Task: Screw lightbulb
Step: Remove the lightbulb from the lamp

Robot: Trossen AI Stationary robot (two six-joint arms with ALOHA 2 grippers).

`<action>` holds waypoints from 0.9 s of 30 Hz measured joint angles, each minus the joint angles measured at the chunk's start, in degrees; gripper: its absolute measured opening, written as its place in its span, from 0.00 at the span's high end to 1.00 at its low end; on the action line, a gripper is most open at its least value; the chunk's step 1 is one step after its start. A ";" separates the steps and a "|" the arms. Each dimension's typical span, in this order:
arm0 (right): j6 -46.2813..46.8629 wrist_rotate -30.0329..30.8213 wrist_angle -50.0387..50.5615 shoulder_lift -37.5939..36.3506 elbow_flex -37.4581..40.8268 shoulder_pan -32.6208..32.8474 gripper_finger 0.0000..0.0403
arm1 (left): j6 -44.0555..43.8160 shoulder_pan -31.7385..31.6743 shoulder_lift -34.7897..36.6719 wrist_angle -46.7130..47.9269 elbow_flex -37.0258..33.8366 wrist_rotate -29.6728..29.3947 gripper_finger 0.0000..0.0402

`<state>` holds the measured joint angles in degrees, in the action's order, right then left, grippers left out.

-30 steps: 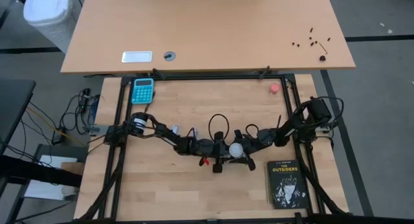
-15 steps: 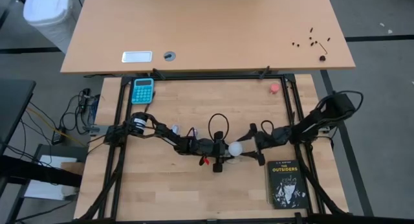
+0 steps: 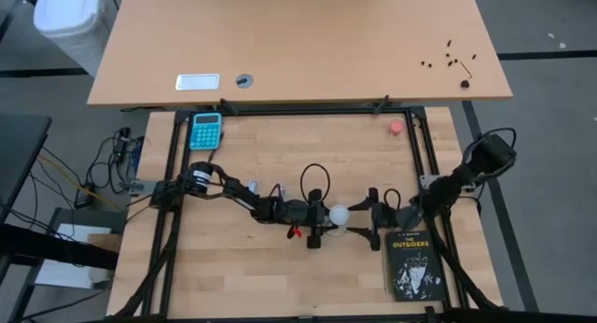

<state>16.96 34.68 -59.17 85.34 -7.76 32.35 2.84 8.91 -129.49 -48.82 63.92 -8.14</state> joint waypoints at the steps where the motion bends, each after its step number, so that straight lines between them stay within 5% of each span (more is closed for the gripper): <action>1: -0.06 2.80 1.79 0.00 -1.25 1.33 0.23 | -0.10 0.00 0.00 0.00 0.00 -0.11 0.52; 11: 8.59 18.47 17.71 1.06 -9.95 7.83 0.23 | -1.25 0.00 0.00 0.00 0.00 -0.32 0.52; 27: 11.15 28.19 18.03 13.42 -19.62 8.60 0.23 | -2.91 0.04 0.07 0.61 0.02 -0.53 0.52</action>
<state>28.11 62.87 -41.14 98.76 -27.38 40.95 -0.07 8.95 -129.43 -48.21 63.94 -8.67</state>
